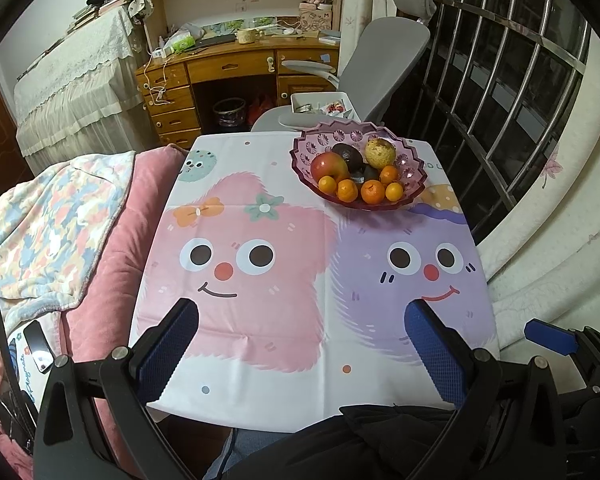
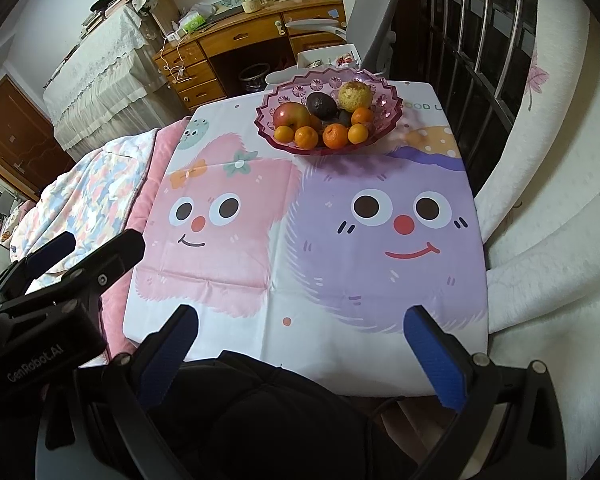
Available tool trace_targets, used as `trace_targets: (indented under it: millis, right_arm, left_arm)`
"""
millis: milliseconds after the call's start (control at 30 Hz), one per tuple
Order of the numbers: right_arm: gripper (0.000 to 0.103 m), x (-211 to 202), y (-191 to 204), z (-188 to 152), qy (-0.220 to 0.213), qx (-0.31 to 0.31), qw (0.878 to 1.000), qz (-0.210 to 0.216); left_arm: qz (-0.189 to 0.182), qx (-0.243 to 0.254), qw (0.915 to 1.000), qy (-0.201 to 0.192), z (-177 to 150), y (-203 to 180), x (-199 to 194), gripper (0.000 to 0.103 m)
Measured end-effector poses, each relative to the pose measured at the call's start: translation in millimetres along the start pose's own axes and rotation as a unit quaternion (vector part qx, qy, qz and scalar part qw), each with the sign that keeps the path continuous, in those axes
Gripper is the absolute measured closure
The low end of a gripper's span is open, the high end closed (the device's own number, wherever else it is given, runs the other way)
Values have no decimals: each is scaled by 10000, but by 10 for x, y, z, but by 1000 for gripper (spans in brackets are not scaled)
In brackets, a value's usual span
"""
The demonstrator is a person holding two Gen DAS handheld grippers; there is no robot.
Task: Organize fruits
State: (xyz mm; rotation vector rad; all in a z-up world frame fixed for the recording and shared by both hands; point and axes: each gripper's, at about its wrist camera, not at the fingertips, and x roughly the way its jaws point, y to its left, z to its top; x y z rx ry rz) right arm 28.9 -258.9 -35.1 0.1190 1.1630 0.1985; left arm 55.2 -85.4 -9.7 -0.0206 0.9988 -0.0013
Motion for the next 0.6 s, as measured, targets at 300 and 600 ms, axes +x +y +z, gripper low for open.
trace_targets:
  millis: [300,600]
  right_arm:
    - [0,5,13,40,10,3,10000,-4]
    - [0,42,11,-62,66,14,10000,-31]
  left_arm:
    - [-7,5,10000,7,3,8,-1,1]
    - [-30,-7,10000,49,5,102,33,1]
